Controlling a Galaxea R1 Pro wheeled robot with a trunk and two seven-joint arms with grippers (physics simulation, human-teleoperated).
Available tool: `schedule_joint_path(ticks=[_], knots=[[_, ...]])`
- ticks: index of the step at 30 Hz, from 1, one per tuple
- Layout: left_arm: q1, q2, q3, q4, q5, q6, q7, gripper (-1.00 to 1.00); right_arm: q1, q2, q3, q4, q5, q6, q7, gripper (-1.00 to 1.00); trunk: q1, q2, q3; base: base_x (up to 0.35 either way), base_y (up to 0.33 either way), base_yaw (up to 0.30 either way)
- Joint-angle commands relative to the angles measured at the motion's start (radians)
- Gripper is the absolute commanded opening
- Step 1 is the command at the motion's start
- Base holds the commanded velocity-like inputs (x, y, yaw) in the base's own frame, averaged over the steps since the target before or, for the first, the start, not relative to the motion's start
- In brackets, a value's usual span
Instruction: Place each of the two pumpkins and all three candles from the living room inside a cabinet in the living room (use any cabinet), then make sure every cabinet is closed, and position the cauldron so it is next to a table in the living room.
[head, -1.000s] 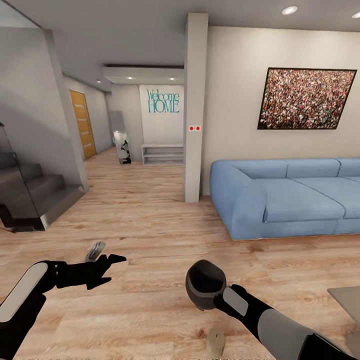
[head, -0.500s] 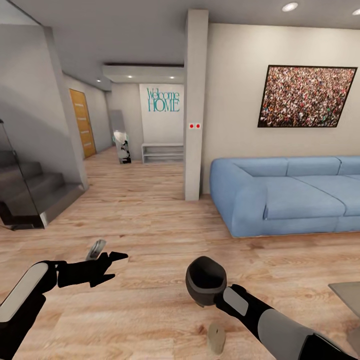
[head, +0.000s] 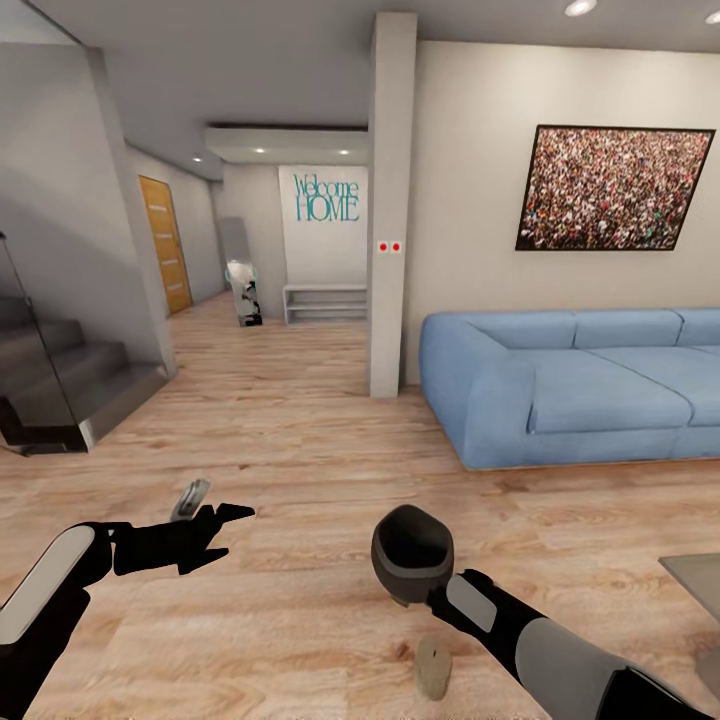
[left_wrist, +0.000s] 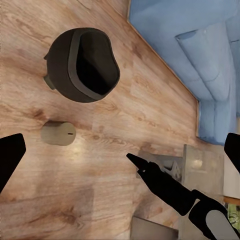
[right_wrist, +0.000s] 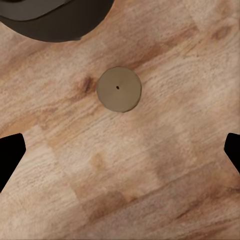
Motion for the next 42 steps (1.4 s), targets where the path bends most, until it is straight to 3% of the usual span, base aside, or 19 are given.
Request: schedule_joint_path(ticks=[1, 13, 42], knots=[[-0.001, 0.001, -0.001, -0.001, 0.011, -0.001, 0.01, 1.0, -0.001, 0.0, 0.006, -0.001, -0.003, 0.004, -0.005, 1.0, 0.004, -0.008, -0.004, 0.0, 0.0, 0.0], [-0.001, 0.003, 0.0, -0.001, 0.01, -0.001, 0.01, 1.0, -0.001, -0.002, 0.006, 0.008, -0.003, -0.035, 0.024, 1.0, 0.05, -0.092, -0.042, 0.0, 0.0, 0.0], [-0.001, 0.029, 0.001, 0.04, 0.012, -0.001, 0.009, 1.0, -0.001, -0.004, 0.006, 0.008, -0.003, -0.039, 0.045, 1.0, 0.161, -0.295, -0.133, 0.0, 0.0, 0.0]])
